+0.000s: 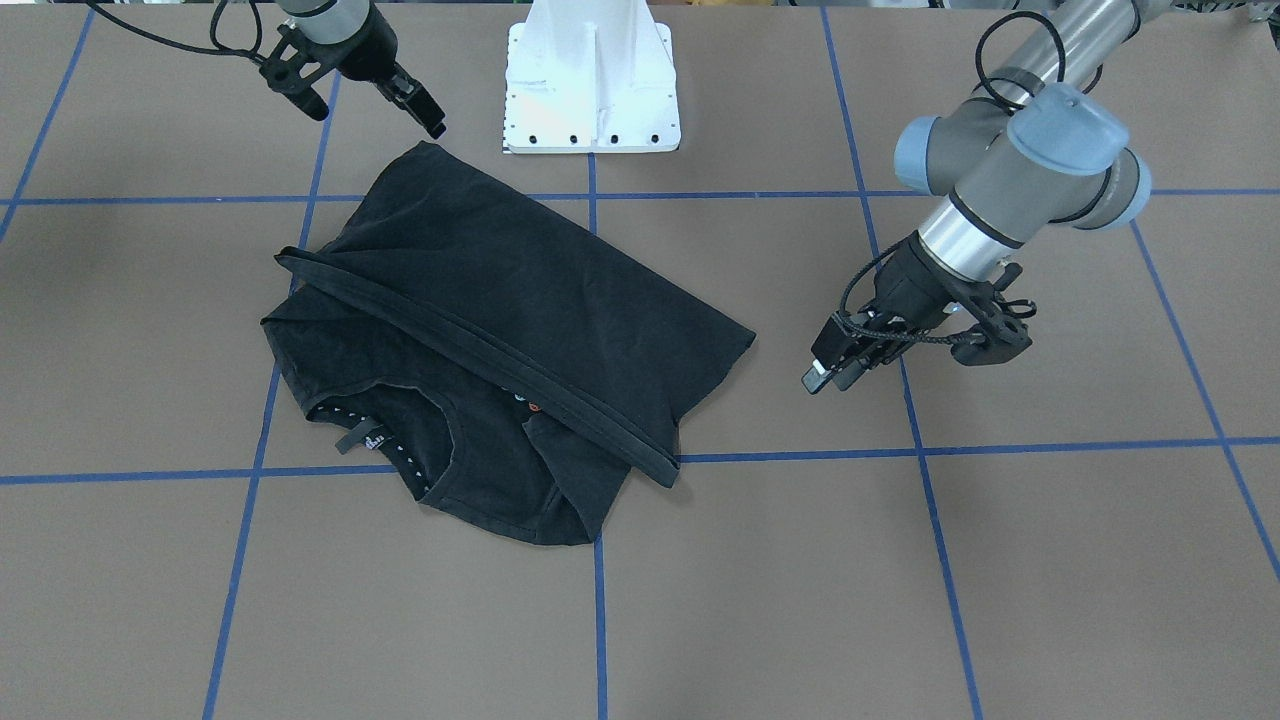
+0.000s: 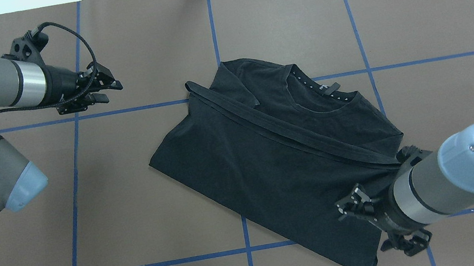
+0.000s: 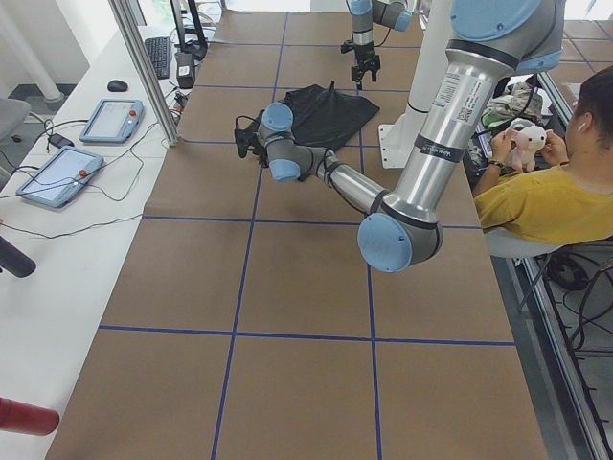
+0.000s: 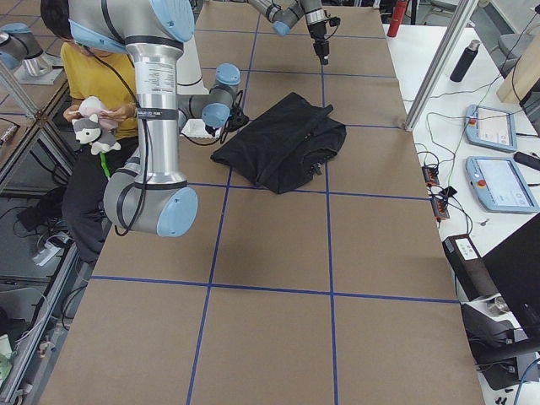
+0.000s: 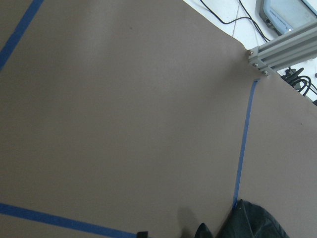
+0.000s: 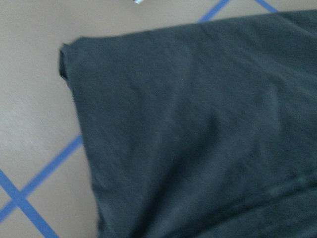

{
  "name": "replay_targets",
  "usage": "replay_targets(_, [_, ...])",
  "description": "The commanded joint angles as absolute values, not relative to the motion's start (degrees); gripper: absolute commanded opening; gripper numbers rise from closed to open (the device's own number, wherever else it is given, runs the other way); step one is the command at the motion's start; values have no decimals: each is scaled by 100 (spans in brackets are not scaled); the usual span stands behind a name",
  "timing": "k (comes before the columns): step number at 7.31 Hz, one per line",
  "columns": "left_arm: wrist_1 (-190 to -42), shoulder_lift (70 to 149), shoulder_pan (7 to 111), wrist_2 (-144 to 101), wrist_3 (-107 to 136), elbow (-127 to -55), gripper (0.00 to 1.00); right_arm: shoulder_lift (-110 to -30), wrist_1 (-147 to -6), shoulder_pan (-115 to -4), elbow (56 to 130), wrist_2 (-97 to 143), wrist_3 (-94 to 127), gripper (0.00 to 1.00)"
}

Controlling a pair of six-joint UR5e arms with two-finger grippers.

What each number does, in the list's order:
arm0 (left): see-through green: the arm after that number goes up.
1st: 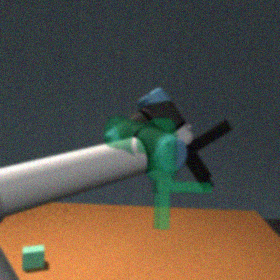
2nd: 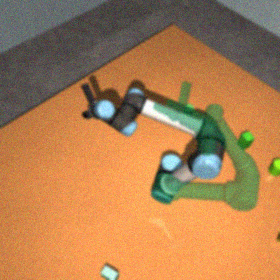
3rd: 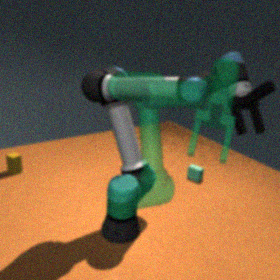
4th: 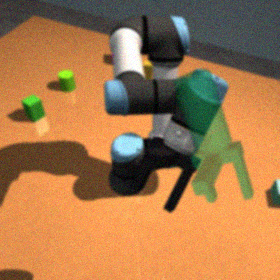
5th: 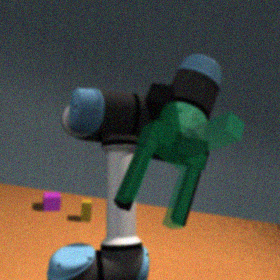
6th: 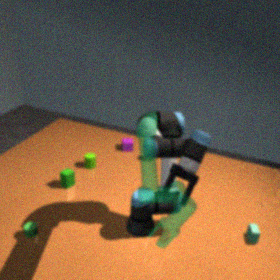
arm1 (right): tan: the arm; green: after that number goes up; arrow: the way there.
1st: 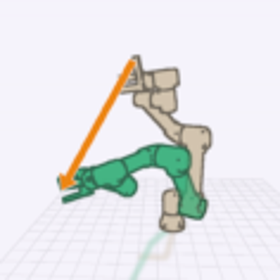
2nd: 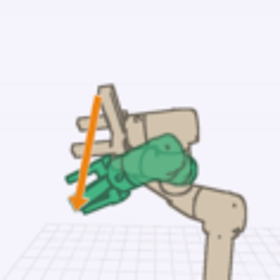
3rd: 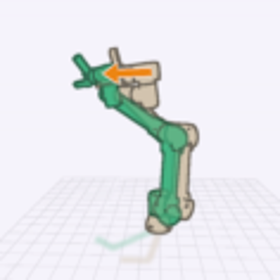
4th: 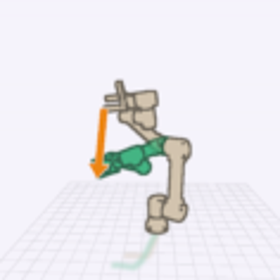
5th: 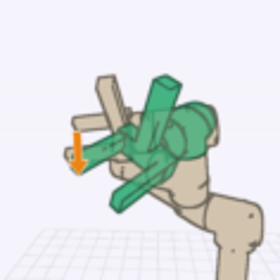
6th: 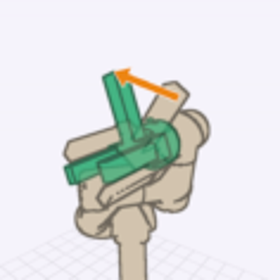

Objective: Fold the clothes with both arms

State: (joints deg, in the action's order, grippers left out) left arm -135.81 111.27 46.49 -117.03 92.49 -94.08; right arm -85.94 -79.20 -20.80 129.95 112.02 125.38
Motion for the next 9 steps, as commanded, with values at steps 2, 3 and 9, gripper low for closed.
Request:
replay_targets(2, [-13440,10986,3466,-10744,10089,-9475,55,-7991,-7963,-2819,12641,9932,11409,100])
replay_targets(3, [-12986,11039,3341,-10627,10107,-9483,55,-7780,-7945,-2917,12421,9923,11391,100])
replay_targets(9, [-12779,10995,3111,-10617,10081,-9387,55,-7488,-7972,-3182,12164,9967,11399,100])
